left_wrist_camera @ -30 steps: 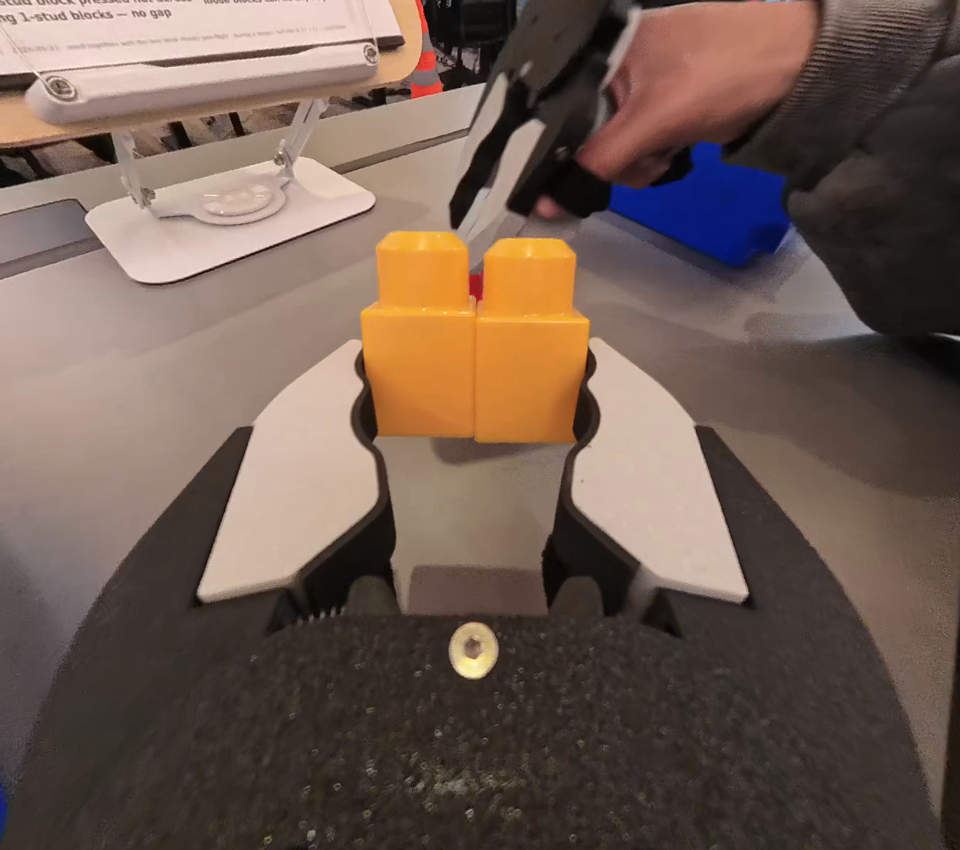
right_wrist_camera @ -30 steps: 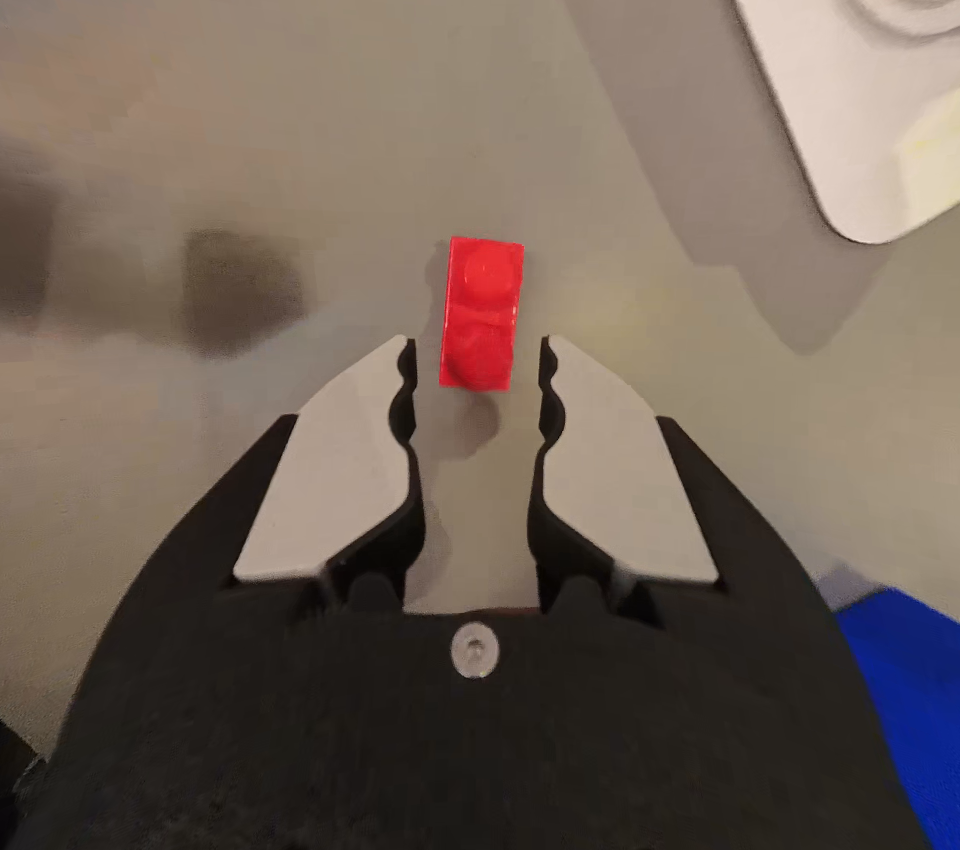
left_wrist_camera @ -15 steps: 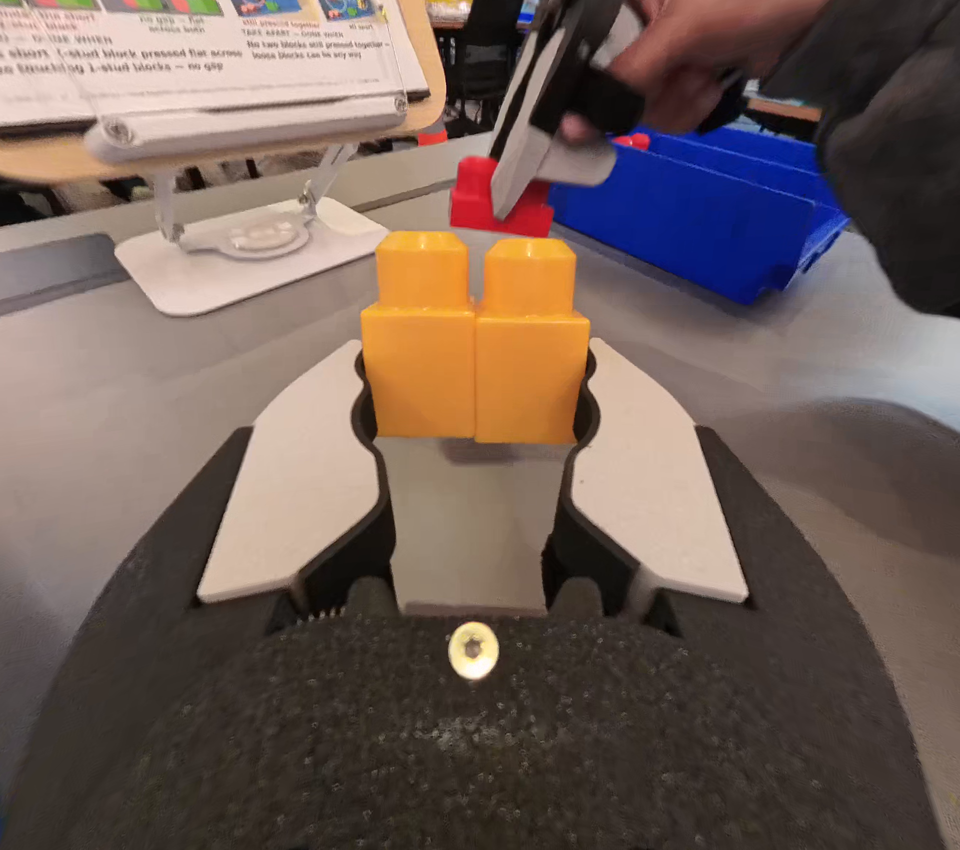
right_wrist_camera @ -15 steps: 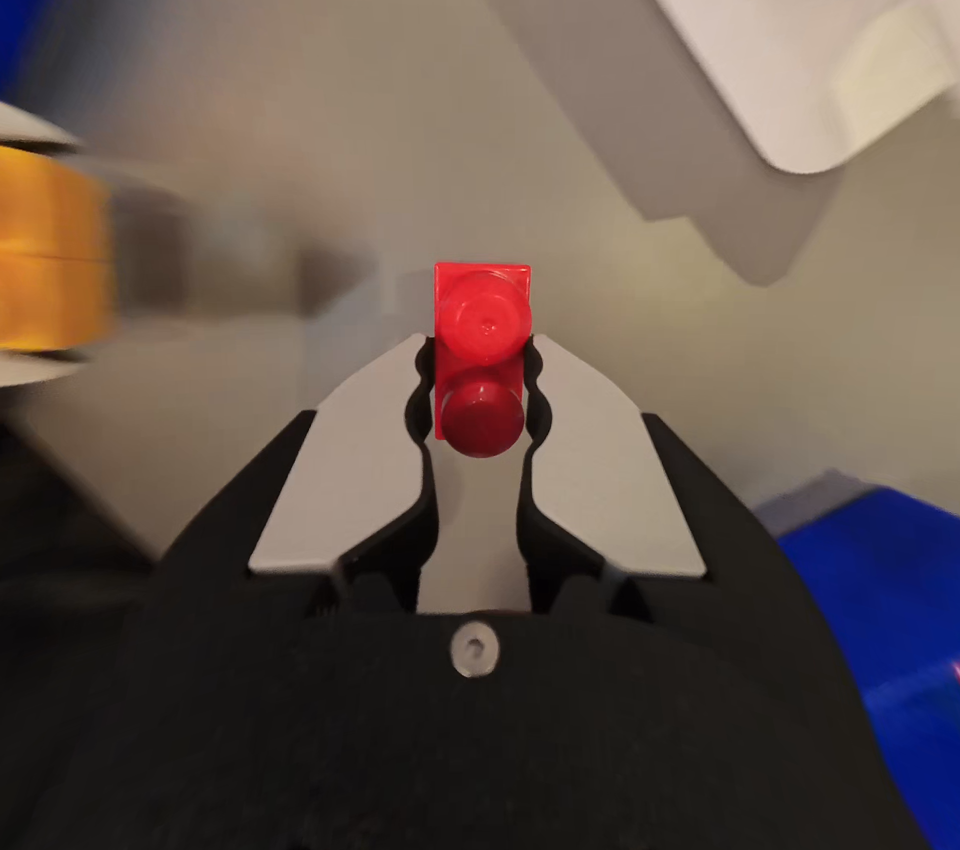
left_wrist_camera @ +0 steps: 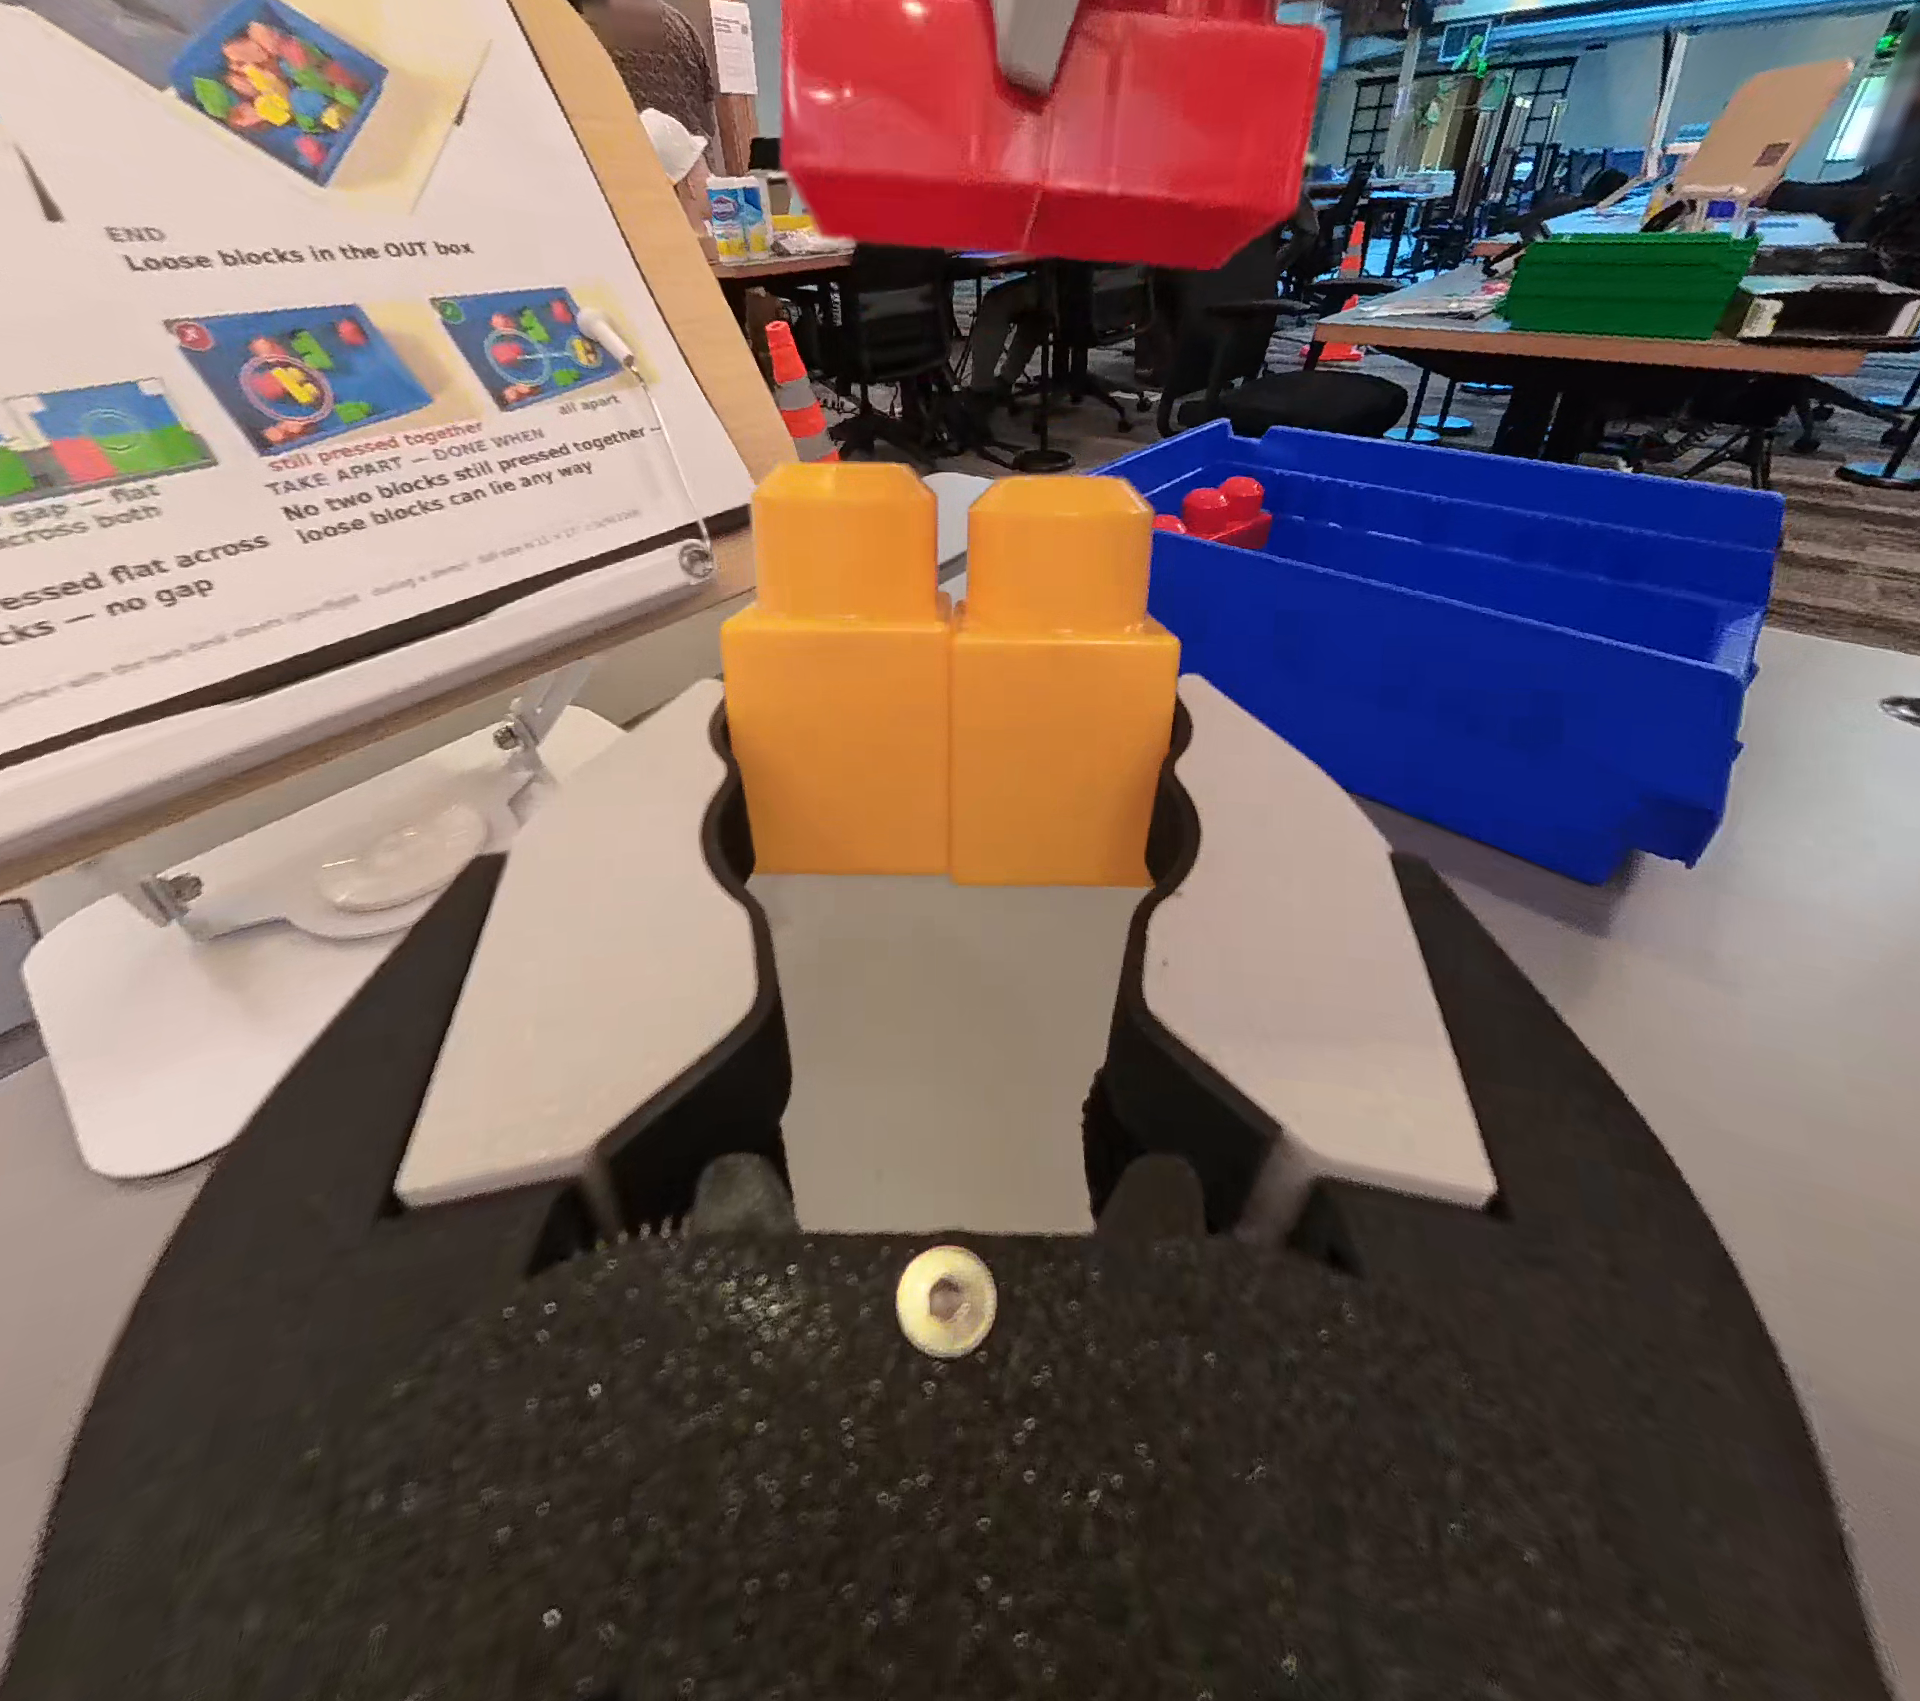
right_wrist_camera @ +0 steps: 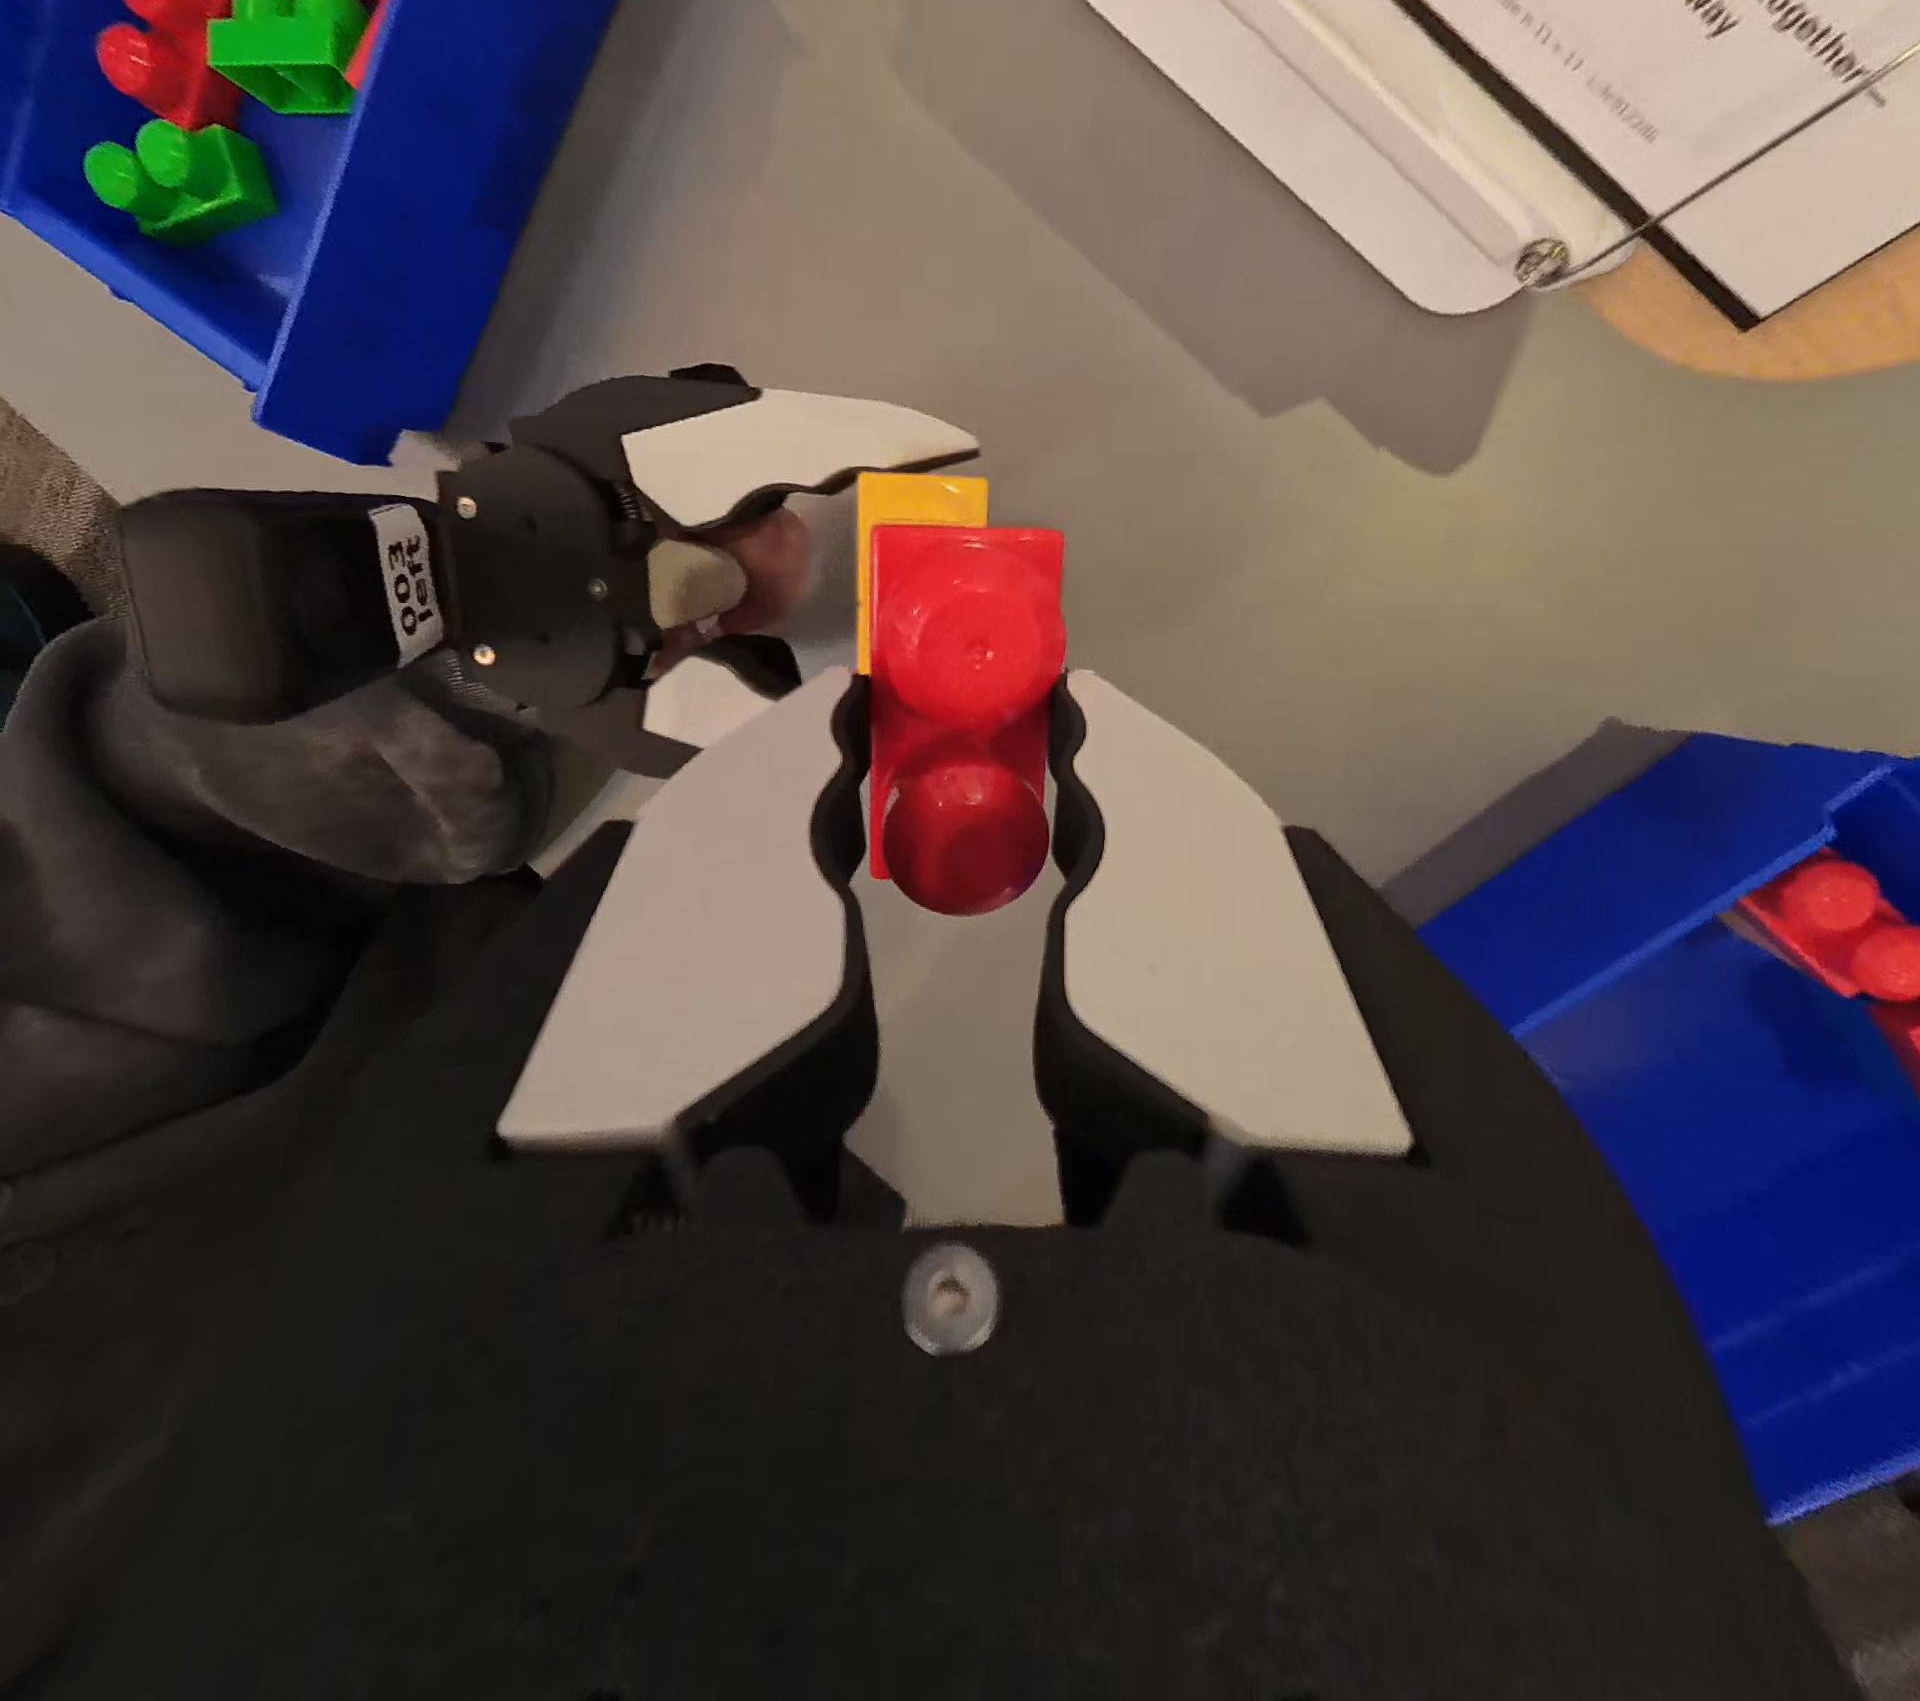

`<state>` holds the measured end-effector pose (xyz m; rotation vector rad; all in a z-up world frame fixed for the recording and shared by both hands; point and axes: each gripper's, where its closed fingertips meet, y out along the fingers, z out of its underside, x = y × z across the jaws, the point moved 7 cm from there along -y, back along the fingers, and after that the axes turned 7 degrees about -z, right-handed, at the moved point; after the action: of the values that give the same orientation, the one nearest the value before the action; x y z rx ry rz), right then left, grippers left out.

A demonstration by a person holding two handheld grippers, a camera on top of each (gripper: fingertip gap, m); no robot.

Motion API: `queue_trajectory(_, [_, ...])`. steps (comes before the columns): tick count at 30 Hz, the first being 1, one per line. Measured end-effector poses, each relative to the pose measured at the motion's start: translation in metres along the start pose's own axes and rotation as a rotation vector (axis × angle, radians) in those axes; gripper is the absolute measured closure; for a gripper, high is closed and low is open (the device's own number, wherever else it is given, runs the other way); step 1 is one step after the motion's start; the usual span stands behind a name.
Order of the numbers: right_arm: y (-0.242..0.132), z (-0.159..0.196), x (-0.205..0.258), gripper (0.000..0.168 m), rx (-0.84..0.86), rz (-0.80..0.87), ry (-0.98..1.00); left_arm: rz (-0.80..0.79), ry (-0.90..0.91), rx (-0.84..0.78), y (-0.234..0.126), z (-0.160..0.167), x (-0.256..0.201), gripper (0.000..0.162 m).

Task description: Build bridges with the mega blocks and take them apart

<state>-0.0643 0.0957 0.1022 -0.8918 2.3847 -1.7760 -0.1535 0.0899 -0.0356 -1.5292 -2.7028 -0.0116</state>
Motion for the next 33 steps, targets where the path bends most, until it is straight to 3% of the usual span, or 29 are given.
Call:
queue_trajectory(7, [0.029, -0.001, -0.002, 0.135, 0.042, -0.009, 0.036, -0.014, -0.008, -0.007, -0.005, -0.003, -0.002, 0.088])
queue_trajectory(33, [0.052, 0.008, -0.005, 0.135, -0.026, -0.096, 0.102, -0.015, -0.015, 0.035, -0.005, 0.001, -0.001, 0.088])
